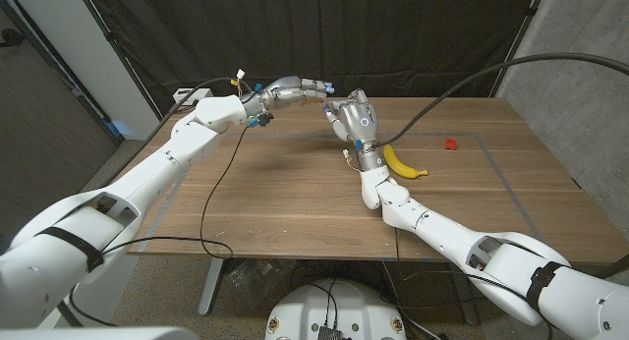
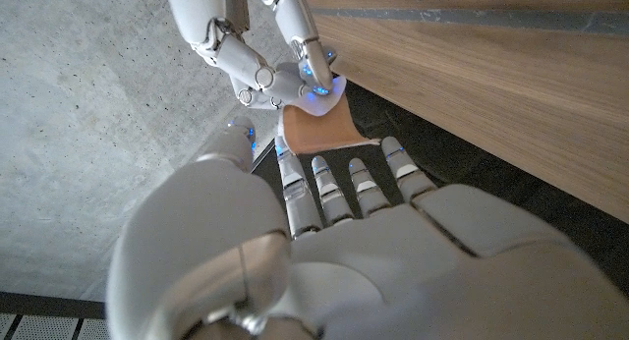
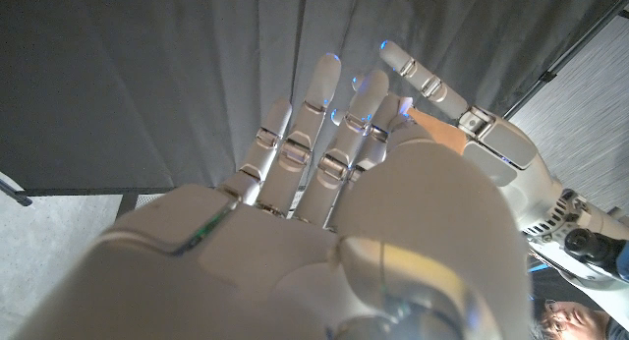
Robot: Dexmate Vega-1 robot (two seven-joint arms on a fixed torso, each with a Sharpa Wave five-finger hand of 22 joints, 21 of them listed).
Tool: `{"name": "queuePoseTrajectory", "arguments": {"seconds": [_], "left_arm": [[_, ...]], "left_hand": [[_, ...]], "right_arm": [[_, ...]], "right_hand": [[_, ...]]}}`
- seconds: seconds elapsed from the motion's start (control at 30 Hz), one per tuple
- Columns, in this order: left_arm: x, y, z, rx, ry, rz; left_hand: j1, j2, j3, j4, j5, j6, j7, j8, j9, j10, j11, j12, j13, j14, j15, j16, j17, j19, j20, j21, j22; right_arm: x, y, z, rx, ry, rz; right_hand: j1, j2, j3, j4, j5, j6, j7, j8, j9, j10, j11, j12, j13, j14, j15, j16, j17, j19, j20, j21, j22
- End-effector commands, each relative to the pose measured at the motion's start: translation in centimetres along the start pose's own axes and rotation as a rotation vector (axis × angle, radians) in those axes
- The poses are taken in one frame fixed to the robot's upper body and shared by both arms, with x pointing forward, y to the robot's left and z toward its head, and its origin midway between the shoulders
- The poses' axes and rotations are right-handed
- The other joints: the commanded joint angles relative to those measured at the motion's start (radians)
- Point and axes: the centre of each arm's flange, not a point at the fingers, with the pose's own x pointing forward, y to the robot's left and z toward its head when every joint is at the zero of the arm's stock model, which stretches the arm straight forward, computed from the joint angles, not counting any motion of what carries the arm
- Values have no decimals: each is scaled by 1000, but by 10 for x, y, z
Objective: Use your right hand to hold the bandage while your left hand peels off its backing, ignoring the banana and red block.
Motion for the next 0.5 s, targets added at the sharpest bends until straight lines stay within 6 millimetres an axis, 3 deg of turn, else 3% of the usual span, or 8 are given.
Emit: {"name": "queuePoseTrajectory", "arguments": {"seconds": [0.03, 0.07, 0.2, 0.5], "left_arm": [[-9, 9, 2, 18, -18, 39], [-10, 10, 3, 24, -14, 42], [-14, 14, 3, 25, -7, 60], [-29, 31, 20, 102, -11, 139]], "left_hand": [[-15, -14, -14, -5, -1, -74, -23, -4, 4, -23, -4, -5, 5, -11, 4, -3, 3, -14, 6, -3, 1], [16, 10, 6, -20, 5, -81, -25, 5, 6, -25, -4, -3, 6, -12, 4, -3, 1, -15, 8, -3, 0], [67, 48, 44, -48, 15, -27, -18, 37, 7, -9, -10, 8, 8, -4, -2, 1, -1, -9, 7, 0, 0], [92, 50, 61, -70, 18, 22, -45, 58, 7, 9, -16, 15, 8, 5, -4, 3, -4, 2, 8, 6, -1]], "right_arm": [[2, 3, -1, 5, 7, 8], [2, 3, 0, 5, 6, 7], [0, 3, -1, 8, 11, 8], [-1, 3, 0, 8, 16, 7]], "right_hand": [[13, 3, -3, 3, -2, 33, -26, 1, 7, 7, -1, 1, 6, 12, -99, -3, 8, 6, -148, 2, 4], [14, 3, -3, 3, -1, 34, -26, 1, 8, 7, -1, 0, 6, 11, -99, -4, 8, 6, -149, 2, 3], [16, 3, -5, 5, -1, 34, -26, 0, 9, 7, 0, -3, 6, 12, -99, -6, 9, 6, -149, 2, 4], [21, 4, -9, 8, -1, 35, -26, -4, 11, 10, 0, -6, 9, 14, -99, -12, 12, 6, -149, 1, 3]]}}
